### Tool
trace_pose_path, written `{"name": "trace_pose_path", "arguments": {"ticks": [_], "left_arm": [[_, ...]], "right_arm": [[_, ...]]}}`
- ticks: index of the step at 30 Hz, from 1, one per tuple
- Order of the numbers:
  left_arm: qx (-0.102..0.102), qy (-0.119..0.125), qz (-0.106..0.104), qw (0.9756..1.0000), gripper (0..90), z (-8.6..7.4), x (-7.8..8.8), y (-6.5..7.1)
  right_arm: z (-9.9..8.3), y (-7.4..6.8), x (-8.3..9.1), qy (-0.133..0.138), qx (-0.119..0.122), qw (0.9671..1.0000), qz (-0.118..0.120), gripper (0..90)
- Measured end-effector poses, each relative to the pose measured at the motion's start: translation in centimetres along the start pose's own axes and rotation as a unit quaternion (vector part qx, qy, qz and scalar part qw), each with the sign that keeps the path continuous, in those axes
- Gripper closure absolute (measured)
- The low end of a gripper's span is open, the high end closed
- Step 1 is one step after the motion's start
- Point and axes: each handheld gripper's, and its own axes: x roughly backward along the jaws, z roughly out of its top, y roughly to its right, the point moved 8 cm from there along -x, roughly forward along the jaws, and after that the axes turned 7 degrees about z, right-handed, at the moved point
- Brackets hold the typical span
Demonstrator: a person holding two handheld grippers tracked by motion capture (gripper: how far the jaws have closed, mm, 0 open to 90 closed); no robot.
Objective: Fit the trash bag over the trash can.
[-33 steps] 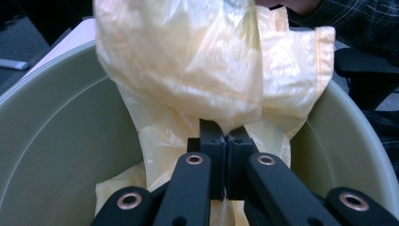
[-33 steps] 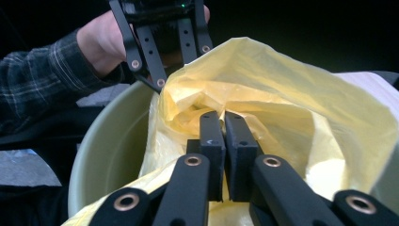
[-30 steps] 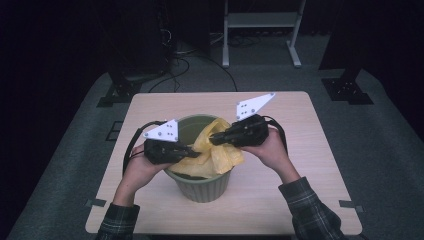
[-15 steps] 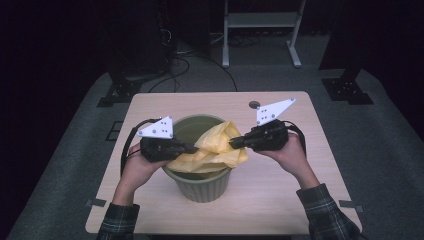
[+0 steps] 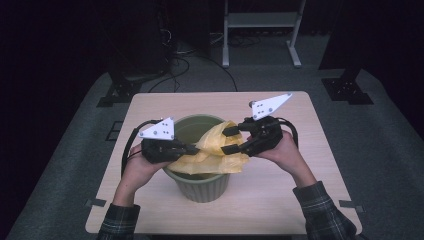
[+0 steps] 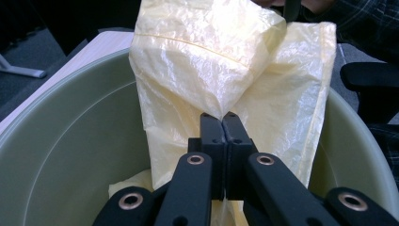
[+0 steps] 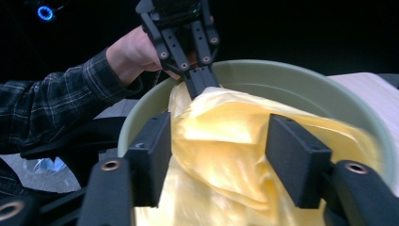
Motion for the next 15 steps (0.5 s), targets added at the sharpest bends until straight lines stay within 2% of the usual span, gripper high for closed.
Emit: {"name": "trace_pose_path", "arguments": {"ticks": [3,5,8,10,15], "left_arm": [[0.002,0.002,0.0,1.0,89.5,0.0,0.1,0.0],[0.004,0.005,-0.003,1.0,89.5,-0.1,0.2,0.0],[0.003,0.006,-0.004,1.0,89.5,-0.1,0.1,0.0],[0.005,0.005,-0.003,1.0,89.6,-0.2,0.2,-0.1],[0.021,0.019,0.004,0.9996,89.5,-0.6,0.8,-0.6]], "right_arm": [[-0.4,0.4,-0.8,-0.019,0.002,0.9998,-0.01,49.1],[-0.7,0.6,-0.9,-0.025,0.002,0.9996,-0.014,66.0],[-1.0,0.9,-0.9,-0.028,0.004,0.9994,-0.017,86.3],[-1.1,0.9,-0.9,-0.03,0.009,0.9992,-0.022,90.0],[-1.4,1.1,0.3,-0.026,0.007,0.9989,-0.039,90.0]]}}
